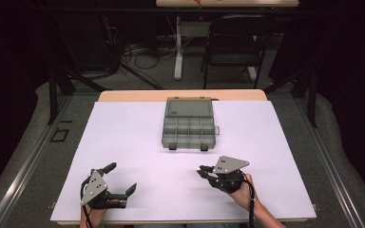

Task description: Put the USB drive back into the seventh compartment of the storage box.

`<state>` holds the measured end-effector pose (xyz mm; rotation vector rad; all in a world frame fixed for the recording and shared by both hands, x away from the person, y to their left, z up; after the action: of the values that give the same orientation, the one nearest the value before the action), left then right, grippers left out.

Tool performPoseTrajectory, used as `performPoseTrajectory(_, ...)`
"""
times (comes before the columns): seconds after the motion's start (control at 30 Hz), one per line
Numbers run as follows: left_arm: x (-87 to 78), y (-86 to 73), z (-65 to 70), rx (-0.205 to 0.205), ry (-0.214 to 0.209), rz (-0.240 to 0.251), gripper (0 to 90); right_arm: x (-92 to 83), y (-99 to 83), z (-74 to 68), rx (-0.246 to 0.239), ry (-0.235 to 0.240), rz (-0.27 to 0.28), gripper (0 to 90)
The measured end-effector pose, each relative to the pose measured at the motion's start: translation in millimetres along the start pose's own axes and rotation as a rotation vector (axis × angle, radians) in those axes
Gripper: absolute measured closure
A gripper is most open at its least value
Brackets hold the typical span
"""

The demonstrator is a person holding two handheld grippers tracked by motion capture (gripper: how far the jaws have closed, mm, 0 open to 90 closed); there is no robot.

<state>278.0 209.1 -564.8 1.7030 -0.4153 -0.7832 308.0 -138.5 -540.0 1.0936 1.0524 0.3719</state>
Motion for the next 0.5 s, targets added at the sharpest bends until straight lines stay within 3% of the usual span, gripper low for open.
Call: performPoseTrajectory(0.5,-0.5,0.4,0.4,0.006,0.007,0.0,0.7,-3.5,0.5,9.4,0.001,-0.026,0.006,79.3)
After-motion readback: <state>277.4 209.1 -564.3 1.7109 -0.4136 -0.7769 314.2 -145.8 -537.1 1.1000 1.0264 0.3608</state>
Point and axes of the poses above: each handheld gripper's, and its own axes: x roughly forward along the jaws, y roughly out of its top, z roughly to its right, the point moved 4 cm from there along x, roughly forward along the jaws, and after that the axes turned 2 degrees about x, right-handed, at the moved point
